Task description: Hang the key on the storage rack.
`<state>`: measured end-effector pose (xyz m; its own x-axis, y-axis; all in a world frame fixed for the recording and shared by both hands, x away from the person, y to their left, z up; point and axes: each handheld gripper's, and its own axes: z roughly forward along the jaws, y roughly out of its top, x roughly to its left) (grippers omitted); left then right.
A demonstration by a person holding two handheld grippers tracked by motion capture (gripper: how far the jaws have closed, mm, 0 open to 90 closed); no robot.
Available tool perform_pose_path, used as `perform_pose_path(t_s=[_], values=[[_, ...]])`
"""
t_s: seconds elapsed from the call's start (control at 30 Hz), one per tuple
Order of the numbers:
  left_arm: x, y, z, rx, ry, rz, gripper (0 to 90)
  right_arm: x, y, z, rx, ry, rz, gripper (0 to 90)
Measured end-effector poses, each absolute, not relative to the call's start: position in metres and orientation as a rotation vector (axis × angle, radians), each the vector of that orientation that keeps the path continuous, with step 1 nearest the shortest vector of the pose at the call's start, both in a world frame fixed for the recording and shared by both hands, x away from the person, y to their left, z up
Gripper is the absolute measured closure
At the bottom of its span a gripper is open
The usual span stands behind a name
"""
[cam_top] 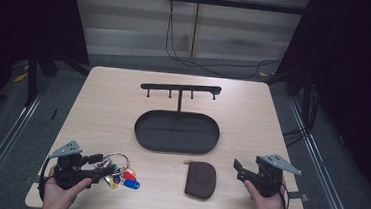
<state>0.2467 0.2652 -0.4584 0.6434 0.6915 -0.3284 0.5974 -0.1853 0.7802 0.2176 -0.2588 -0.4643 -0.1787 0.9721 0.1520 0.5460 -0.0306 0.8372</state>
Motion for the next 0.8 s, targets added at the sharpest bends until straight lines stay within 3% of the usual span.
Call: perform_pose_path(t_s=[0.8], values=[[0.2489,0.2619,-0.4592,1.899,1.024,0.112,28.8,0.2164,-0.2551,-0.4629,1.681,1.855,1.133,20.2]])
